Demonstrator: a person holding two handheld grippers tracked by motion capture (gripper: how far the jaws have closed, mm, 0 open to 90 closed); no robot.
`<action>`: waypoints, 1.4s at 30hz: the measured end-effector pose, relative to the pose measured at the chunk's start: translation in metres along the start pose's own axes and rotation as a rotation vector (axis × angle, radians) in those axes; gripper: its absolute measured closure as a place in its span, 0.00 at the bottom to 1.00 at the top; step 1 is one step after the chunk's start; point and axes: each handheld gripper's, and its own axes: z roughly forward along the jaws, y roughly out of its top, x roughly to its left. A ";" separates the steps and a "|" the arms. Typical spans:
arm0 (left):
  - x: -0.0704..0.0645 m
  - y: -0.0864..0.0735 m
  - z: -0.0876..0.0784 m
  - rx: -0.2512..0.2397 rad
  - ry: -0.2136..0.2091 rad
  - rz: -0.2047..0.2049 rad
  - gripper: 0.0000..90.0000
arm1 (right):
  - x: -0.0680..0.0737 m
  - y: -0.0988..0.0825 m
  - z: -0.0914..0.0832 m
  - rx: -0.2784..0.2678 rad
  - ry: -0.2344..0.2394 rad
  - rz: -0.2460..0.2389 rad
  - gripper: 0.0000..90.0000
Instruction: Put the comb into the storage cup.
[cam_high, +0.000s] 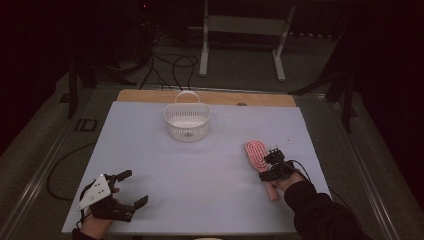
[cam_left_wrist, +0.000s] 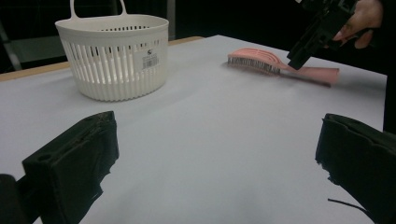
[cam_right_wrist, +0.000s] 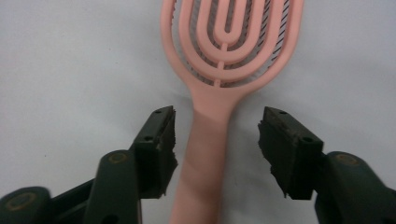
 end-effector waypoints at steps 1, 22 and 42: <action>0.000 0.000 0.000 0.001 0.000 -0.001 0.00 | 0.000 0.002 0.002 0.014 0.007 0.004 0.54; 0.001 0.000 0.000 0.002 -0.001 -0.002 0.00 | 0.003 0.010 0.026 0.097 0.002 0.021 0.71; 0.001 -0.001 0.002 0.007 -0.007 -0.010 0.00 | 0.004 -0.001 0.021 -0.029 0.027 -0.134 0.78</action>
